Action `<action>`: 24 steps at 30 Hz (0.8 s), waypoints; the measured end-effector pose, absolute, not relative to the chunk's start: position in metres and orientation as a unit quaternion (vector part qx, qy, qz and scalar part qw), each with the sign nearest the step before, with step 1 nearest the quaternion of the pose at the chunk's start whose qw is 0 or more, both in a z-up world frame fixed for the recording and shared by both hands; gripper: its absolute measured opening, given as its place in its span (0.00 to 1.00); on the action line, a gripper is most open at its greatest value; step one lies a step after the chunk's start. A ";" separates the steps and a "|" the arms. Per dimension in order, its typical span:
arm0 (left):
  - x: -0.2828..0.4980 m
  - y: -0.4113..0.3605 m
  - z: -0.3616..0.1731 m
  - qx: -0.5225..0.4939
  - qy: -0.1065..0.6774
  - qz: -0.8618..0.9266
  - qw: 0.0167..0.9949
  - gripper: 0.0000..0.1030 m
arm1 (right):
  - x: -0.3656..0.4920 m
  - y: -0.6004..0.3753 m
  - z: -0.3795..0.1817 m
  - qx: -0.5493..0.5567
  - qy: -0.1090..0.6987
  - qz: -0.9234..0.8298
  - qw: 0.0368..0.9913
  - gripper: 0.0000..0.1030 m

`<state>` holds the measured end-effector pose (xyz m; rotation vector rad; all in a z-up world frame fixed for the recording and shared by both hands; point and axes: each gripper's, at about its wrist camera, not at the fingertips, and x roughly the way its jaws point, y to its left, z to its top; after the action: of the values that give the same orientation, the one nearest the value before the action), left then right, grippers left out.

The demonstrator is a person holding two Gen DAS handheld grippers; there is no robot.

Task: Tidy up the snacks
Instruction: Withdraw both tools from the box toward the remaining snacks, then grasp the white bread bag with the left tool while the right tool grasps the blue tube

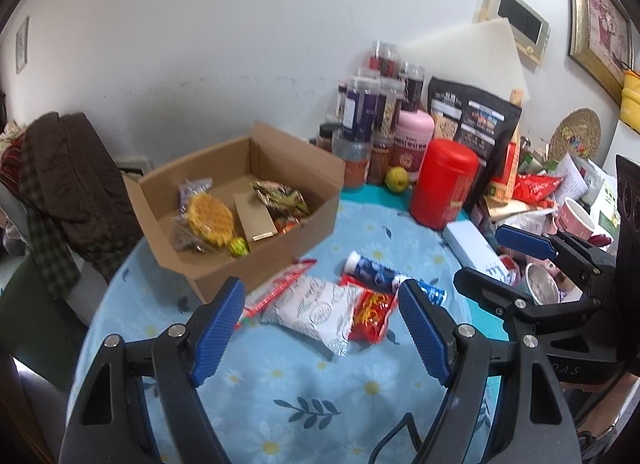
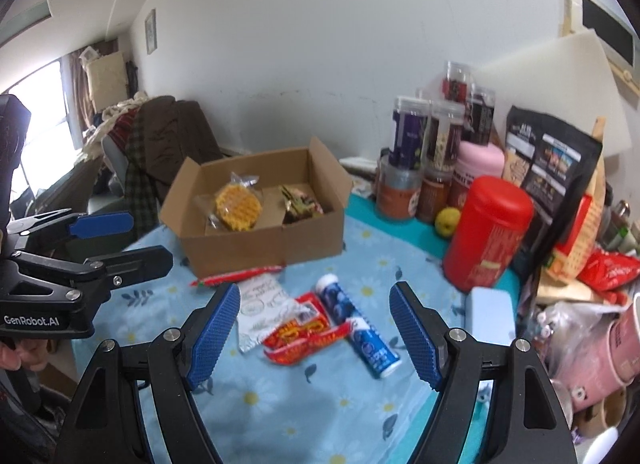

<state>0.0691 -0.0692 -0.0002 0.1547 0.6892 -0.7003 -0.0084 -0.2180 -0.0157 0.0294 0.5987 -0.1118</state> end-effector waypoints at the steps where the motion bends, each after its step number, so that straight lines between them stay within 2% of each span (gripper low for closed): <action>1: 0.070 -0.071 -0.004 0.074 0.334 -0.338 0.877 0.77 | -0.008 -0.219 -0.020 0.015 0.298 -0.056 0.953 0.76; 24: 0.134 -0.119 -0.105 0.103 0.435 -0.342 0.826 0.77 | 0.041 -0.283 -0.115 0.066 0.400 -0.078 0.911 0.74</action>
<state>0.1342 -0.1187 -0.1054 0.2179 0.9242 -0.7273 0.0407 -0.2830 -0.1153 0.1355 0.8238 -0.1608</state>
